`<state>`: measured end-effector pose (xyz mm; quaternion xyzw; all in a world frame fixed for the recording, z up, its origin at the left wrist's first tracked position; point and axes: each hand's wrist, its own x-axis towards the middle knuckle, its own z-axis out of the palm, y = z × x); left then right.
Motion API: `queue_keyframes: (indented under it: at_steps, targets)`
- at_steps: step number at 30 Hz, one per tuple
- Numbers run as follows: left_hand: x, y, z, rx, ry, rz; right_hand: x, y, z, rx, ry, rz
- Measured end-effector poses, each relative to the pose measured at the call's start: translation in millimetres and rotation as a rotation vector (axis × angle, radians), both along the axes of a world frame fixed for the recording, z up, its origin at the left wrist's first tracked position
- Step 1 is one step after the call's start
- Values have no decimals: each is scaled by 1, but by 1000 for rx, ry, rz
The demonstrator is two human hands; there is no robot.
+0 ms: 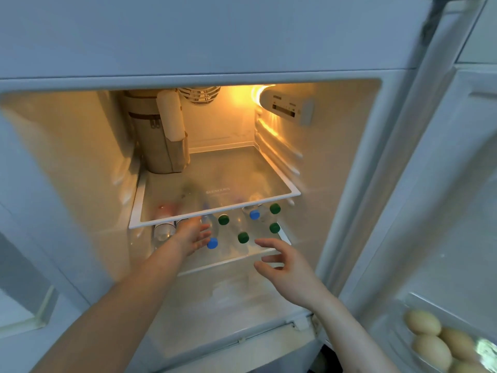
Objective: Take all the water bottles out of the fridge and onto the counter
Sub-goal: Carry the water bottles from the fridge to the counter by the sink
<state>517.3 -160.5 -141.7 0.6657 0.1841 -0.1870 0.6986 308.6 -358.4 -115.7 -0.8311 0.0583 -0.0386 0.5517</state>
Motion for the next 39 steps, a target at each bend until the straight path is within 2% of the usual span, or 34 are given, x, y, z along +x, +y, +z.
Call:
queue_keyframes:
  at_steps: [3, 10, 20, 25, 29, 31, 35, 39]
  targets:
    - [0, -3, 1, 24, -19, 16, -4, -2, -1, 7, 19, -17]
    - [-13, 4, 1, -88, -13, 99, 17, 9, -11, 52, 93, 14]
    - [-96, 41, -12, -117, 87, 85, 122, 53, -23, 7, 165, -3]
    - [-105, 61, -16, -139, 152, 46, 165, 71, -25, 76, 251, -3]
    - [-107, 64, -12, -160, 154, 46, 181, 77, -24, 13, 289, 32]
    - [-109, 63, -10, -160, 142, 34, 181, 76, -23, -37, 269, 28]
    - [-109, 63, -13, -106, 111, 11, 176, 71, -32, -146, 109, -18]
    - [-110, 61, -17, -21, 42, -7, 146, 68, -40, -89, -64, -93]
